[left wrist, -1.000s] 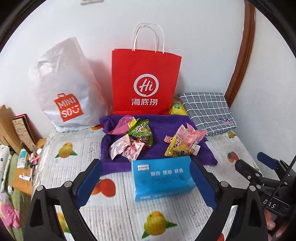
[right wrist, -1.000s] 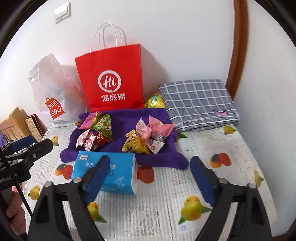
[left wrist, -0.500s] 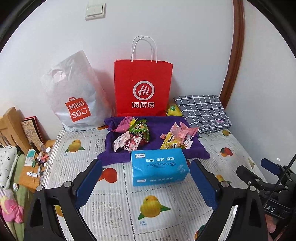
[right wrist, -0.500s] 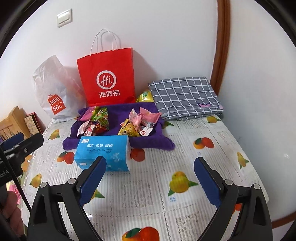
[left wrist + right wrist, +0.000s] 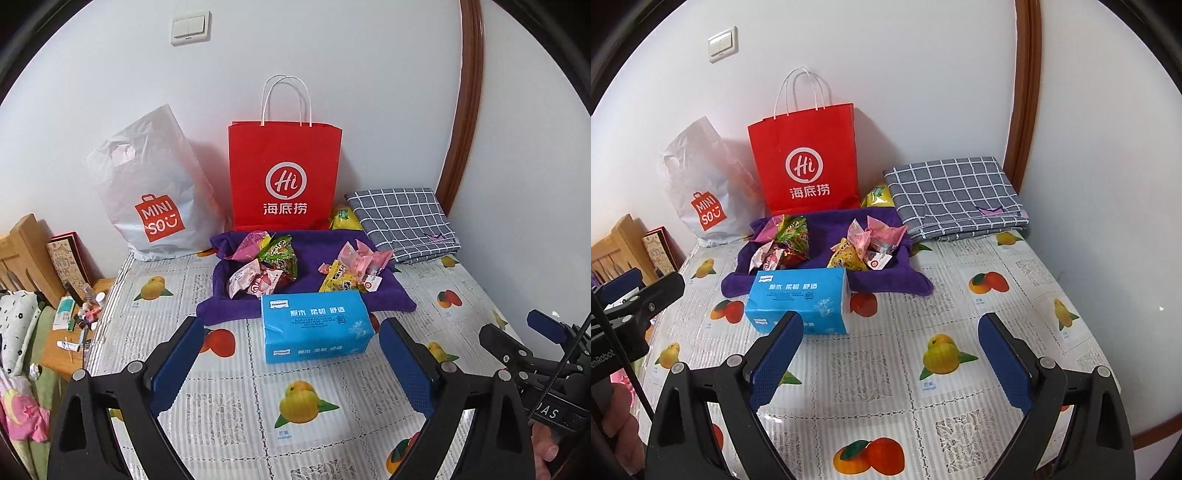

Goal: Organize snacks

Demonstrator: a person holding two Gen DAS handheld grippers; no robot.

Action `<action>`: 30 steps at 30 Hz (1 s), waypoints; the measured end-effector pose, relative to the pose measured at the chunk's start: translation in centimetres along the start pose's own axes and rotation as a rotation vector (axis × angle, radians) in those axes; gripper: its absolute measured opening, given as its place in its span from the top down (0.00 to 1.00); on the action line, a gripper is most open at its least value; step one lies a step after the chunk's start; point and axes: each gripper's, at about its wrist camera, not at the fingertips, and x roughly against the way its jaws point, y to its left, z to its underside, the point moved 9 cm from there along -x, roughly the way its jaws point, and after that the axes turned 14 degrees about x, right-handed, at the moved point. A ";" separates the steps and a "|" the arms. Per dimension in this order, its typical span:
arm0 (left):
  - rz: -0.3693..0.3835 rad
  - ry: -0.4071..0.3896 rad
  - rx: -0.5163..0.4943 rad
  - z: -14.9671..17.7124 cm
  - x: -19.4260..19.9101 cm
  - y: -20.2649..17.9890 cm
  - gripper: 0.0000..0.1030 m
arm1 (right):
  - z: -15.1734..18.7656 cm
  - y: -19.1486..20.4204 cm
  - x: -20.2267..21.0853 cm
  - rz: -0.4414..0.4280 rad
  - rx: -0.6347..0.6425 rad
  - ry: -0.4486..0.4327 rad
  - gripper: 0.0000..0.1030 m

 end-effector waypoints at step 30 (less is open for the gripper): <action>0.002 -0.002 0.001 0.0 0.5 0.3 0.07 | -0.3 0.5 0.5 0.003 0.001 -0.010 0.08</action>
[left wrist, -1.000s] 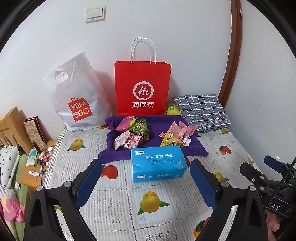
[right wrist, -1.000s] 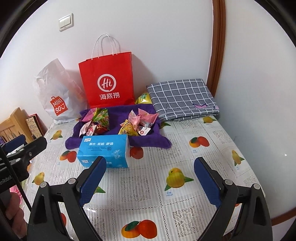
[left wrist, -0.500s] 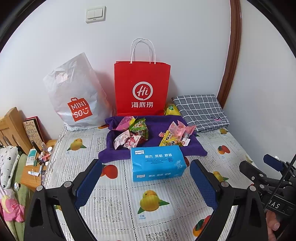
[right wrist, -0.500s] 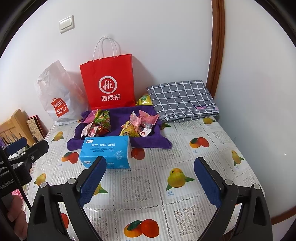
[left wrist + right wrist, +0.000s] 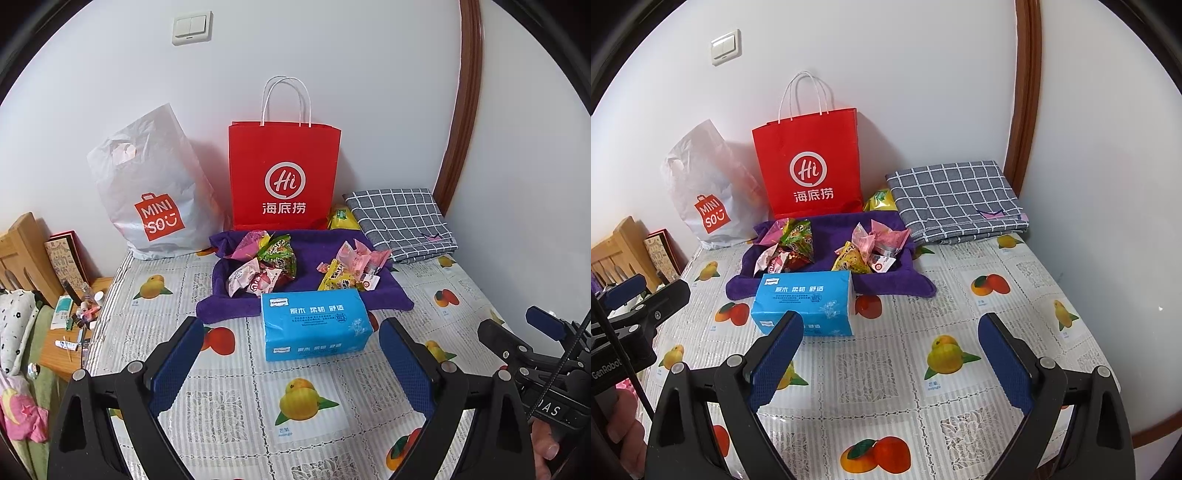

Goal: Organize snacks

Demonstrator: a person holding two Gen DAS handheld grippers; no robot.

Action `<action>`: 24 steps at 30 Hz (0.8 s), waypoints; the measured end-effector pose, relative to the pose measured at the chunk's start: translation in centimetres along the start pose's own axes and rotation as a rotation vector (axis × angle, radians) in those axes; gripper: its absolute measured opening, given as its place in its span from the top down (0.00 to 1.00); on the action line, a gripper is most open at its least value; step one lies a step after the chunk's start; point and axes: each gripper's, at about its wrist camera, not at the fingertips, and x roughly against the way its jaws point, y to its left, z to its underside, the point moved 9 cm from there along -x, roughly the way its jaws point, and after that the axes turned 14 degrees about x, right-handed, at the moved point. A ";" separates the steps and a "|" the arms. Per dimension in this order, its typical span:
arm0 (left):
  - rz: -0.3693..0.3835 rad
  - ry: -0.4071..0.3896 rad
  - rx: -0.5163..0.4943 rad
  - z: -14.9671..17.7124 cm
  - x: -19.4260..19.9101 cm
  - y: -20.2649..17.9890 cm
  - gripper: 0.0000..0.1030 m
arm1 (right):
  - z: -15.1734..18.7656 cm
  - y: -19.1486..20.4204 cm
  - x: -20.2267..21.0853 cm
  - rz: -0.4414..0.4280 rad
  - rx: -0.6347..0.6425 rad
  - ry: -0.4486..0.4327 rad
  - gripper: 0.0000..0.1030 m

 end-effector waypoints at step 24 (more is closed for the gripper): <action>0.003 0.004 0.002 0.4 -0.2 0.0 0.07 | -0.1 0.3 0.1 0.004 -0.003 -0.001 0.08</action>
